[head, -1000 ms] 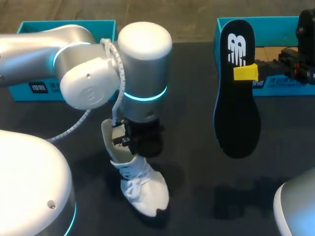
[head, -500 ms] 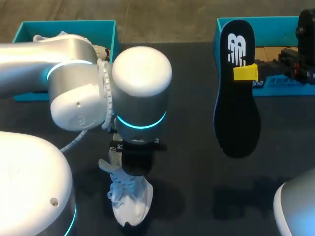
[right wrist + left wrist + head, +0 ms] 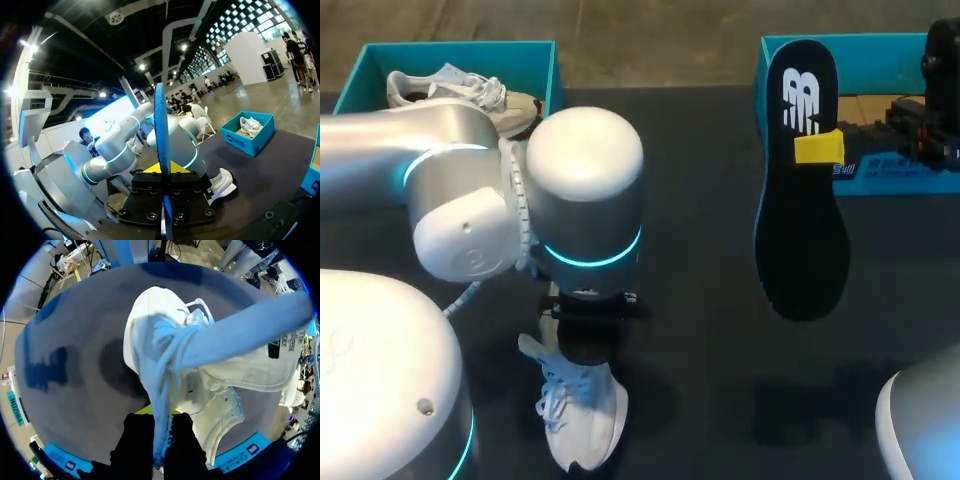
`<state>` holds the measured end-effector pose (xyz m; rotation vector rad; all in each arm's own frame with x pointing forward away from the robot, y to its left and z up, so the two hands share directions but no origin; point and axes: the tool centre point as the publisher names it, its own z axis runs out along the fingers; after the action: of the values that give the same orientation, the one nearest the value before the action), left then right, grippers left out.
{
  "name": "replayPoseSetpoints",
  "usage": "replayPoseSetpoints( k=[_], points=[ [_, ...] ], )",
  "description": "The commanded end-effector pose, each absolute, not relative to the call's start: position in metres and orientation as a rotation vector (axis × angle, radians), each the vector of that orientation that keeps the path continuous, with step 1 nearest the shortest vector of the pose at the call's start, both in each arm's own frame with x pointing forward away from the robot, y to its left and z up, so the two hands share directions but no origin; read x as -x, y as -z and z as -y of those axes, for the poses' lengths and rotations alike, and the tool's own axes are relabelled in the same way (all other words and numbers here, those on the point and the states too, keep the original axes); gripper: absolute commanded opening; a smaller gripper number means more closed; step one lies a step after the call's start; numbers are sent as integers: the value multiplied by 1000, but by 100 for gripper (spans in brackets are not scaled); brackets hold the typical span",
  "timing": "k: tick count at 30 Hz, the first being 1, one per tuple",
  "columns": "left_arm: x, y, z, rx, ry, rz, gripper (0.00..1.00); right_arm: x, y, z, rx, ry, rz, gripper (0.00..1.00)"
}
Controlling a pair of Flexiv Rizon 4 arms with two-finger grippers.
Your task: Take the shoe out of the shoebox, open the shoe tongue, remove and reinsert the insole, then place the shoe into the shoebox
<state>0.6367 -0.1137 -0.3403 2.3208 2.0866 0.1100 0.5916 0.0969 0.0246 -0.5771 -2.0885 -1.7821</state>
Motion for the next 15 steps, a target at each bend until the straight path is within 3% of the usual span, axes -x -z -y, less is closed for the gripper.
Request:
replayPoseSetpoints(
  k=[1, 15],
  points=[
    [-638, 339, 122, -2346, -83, -2084, 0, -594, -24, -99, 575, 1781, 2088, 0],
    [-622, 348, 141, -2380, -19, -2095, 0, -594, -24, -99, 575, 1781, 2088, 0]
  ],
)
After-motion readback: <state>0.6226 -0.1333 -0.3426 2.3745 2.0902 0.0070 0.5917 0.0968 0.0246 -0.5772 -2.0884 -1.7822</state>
